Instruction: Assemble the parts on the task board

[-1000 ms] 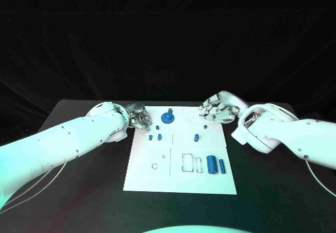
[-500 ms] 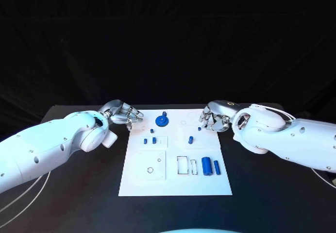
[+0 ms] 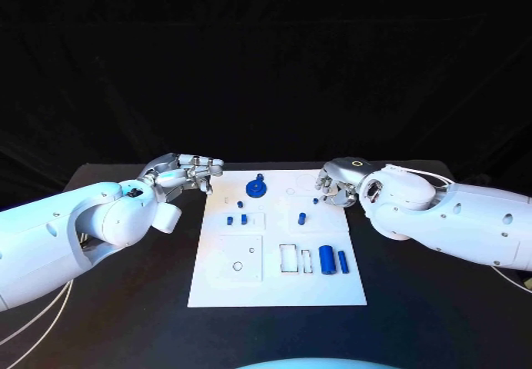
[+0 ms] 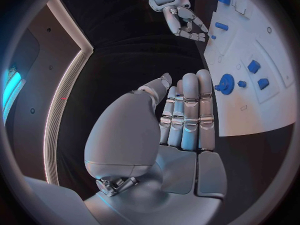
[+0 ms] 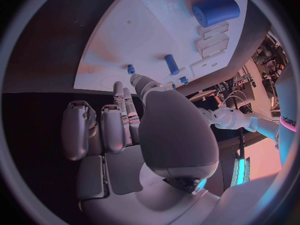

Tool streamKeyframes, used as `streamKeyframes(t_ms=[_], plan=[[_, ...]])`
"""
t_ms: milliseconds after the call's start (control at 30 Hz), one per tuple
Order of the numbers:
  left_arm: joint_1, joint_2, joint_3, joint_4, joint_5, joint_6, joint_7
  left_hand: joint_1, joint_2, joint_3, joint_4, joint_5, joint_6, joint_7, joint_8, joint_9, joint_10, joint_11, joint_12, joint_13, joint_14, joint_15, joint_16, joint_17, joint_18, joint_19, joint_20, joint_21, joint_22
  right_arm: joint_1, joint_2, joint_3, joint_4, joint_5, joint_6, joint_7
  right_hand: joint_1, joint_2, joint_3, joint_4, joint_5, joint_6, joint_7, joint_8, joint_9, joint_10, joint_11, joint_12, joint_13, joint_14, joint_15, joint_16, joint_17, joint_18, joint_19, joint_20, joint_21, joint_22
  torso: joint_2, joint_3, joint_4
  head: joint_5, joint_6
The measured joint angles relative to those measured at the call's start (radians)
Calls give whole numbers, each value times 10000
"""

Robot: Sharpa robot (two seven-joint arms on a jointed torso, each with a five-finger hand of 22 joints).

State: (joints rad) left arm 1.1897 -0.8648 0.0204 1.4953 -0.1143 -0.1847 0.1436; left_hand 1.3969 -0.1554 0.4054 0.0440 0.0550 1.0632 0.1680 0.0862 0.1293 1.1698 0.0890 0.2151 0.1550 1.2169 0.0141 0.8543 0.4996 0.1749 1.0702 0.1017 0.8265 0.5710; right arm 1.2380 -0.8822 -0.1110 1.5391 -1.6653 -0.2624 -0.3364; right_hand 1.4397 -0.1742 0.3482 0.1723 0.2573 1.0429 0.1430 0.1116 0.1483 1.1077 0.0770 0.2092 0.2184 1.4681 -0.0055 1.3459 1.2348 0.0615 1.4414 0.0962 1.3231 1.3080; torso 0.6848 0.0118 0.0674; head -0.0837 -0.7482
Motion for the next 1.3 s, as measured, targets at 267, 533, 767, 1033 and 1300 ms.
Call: streamKeyframes(t_ms=[267, 533, 767, 1033, 1300], plan=[[1, -175, -1, 374, 380, -104, 243, 69, 69, -27, -27, 0, 0, -1, 47, -13, 0, 0, 56, -1, 1, 0, -34, -51, 2, 0, 0, -39, -36, -190, 364, -10, -436, -14, 32, 46, 0, 0, 150, -68, 0, 37, 37, 0, 1, 94, 20, -39, -98, 0, 0, 0, 0, 0, -1, 0, -1, -1, 0, 4, -6, -10, 15], [1, -285, -1, 559, 474, -245, 343, 201, 200, 12, -149, 0, -1, -1, 47, -31, -34, 35, 56, -2, 1, 1, -103, -127, 0, 91, -20, -98, -85, -336, 565, -10, -664, 10, 36, 186, 2, 3, 191, -110, 0, 37, 36, 0, 2, 102, 26, -39, -127, 0, 0, 0, -31, -1, -1, 0, -6, -2, 4, 15, -11, -53, 36], [1, -320, -3, 633, 475, -375, 348, 279, 279, 29, -221, 0, -1, -1, 47, -50, -34, 35, 99, -2, 1, 1, -103, -176, -1, 91, -20, -134, -107, -412, 680, -4, -756, 23, 33, 281, 46, 46, 345, -208, 0, 224, -24, 0, 21, 336, -25, -40, -178, 0, 0, -40, -59, 0, -1, 0, -50, -3, 4, 23, -17, -23, 14], [1, -321, -4, 651, 462, -508, 322, 373, 291, 68, -316, 0, 0, -2, 47, -61, -70, -1, 99, -3, 1, 1, -149, -207, -5, 127, -56, -134, -120, -433, 760, 24, -867, 13, 19, 299, 147, 147, 469, -331, 0, 434, -74, 78, 84, 584, -138, 15, -124, 0, 0, -40, -63, -1, -1, 0, -54, -4, 6, 28, -18, 38, 4], [0, -321, -5, 647, 449, -601, 287, 373, 291, 68, -316, 0, 0, -2, 47, -61, -69, -1, 99, -3, 1, 1, -149, -206, -10, 127, -56, -134, -120, -440, 816, 33, -938, -19, 39, 314, 227, 228, 760, -538, -323, 513, -81, 117, 113, 600, -151, 15, -160, 0, 0, -101, -133, -1, -1, 0, -184, -5, 5, 28, -20, 29, -16]])
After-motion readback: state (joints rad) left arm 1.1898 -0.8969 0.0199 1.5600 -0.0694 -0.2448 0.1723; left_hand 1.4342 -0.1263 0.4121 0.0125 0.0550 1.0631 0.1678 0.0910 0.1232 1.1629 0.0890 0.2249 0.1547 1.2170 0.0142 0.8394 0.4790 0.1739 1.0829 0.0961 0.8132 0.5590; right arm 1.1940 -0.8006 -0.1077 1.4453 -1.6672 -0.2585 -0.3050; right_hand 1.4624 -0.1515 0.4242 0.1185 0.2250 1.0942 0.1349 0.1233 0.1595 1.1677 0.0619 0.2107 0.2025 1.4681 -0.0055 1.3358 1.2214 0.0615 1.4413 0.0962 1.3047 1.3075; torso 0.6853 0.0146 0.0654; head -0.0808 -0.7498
